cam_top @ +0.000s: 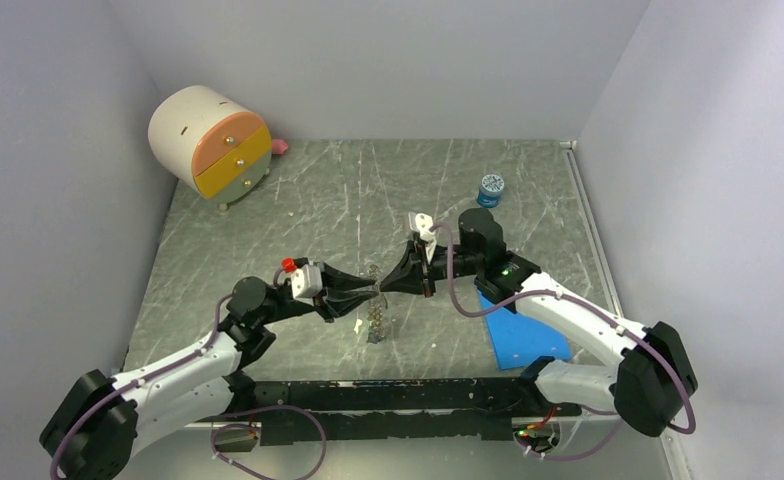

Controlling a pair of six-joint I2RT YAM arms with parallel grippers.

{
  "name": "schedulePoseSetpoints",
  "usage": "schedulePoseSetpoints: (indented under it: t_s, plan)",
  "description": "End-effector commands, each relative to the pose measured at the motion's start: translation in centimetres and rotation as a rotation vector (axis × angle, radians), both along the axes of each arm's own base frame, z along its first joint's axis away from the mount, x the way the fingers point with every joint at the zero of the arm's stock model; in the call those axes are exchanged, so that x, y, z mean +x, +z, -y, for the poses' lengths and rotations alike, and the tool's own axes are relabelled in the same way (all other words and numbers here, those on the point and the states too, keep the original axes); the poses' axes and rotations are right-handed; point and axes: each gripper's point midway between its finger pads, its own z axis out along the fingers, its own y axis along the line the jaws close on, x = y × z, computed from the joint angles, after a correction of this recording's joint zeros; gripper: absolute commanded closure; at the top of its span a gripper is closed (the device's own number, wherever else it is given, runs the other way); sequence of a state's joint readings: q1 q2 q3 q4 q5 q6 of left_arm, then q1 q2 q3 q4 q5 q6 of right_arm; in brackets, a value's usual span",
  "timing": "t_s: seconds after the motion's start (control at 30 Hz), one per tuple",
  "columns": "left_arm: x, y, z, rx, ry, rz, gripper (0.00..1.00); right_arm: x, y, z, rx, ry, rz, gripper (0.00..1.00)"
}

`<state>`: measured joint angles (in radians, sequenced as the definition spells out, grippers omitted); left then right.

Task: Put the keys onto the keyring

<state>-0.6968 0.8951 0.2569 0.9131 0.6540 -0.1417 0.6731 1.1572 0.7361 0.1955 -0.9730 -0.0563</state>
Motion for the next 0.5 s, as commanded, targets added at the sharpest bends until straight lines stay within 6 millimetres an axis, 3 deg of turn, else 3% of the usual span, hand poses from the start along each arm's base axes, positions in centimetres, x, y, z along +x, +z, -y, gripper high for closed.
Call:
schedulePoseSetpoints:
  t_s: [0.0,0.2,0.47]
  plan:
    - [-0.1,1.5,-0.6,-0.008,0.027,0.046,0.62,0.9,0.5,0.0,-0.076,-0.019,0.029,1.00]
    - [0.9,-1.1,-1.7,0.216,0.104,0.023,0.52,1.6,-1.2,0.5,-0.249,-0.053,-0.023,1.00]
    - [1.3,-3.5,-2.0,0.427,0.074,-0.005,0.57,1.5,-3.4,-0.4,-0.491,-0.058,-0.001,1.00]
